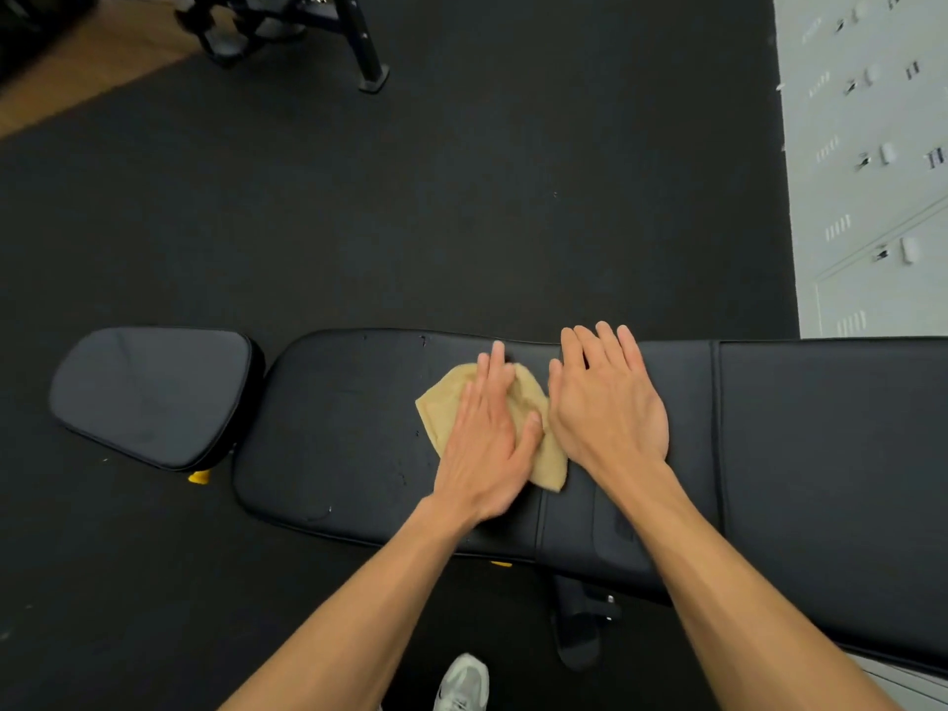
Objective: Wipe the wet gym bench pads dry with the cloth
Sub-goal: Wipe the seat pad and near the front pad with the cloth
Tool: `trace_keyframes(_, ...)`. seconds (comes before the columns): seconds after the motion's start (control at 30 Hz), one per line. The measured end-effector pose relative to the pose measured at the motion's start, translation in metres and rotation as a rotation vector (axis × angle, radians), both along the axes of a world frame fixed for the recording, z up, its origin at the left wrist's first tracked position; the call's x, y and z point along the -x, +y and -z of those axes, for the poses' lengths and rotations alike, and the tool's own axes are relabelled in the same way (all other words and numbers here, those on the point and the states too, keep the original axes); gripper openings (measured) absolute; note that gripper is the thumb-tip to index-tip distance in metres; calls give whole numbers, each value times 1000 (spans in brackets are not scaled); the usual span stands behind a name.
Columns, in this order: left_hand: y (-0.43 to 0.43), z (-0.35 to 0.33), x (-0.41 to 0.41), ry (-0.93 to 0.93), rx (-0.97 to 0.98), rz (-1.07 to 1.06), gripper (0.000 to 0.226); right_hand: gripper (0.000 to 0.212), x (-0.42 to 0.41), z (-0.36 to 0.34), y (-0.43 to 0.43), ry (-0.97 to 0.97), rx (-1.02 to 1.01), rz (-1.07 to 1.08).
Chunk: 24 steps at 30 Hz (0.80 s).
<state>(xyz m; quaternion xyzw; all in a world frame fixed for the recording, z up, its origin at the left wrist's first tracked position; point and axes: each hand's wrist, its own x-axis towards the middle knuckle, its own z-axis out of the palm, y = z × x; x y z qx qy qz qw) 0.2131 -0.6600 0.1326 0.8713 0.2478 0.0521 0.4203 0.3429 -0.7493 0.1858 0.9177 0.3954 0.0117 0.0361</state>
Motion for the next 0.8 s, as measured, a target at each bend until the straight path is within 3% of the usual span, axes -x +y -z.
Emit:
trace_keyframes(0.1,-11,-8,5,69,2,-136,59,63,1,-1,0,-5,36,-9)
trace_keyframes(0.23,-32,-16,-33,207,162,-336,66,64,-1,1,0,-31,60,-19)
trace_keyframes(0.4,7,4,-35,77,65,-200,82,61,-1,2,1,-46,75,-18)
trace_keyframes(0.57,4,-4,-23,63,177,-193,66,60,2,-2,4,-47,55,-25)
trace_keyframes(0.8,-15,0,-25,64,72,-225,65,61,1,3,2,-65,66,-36)
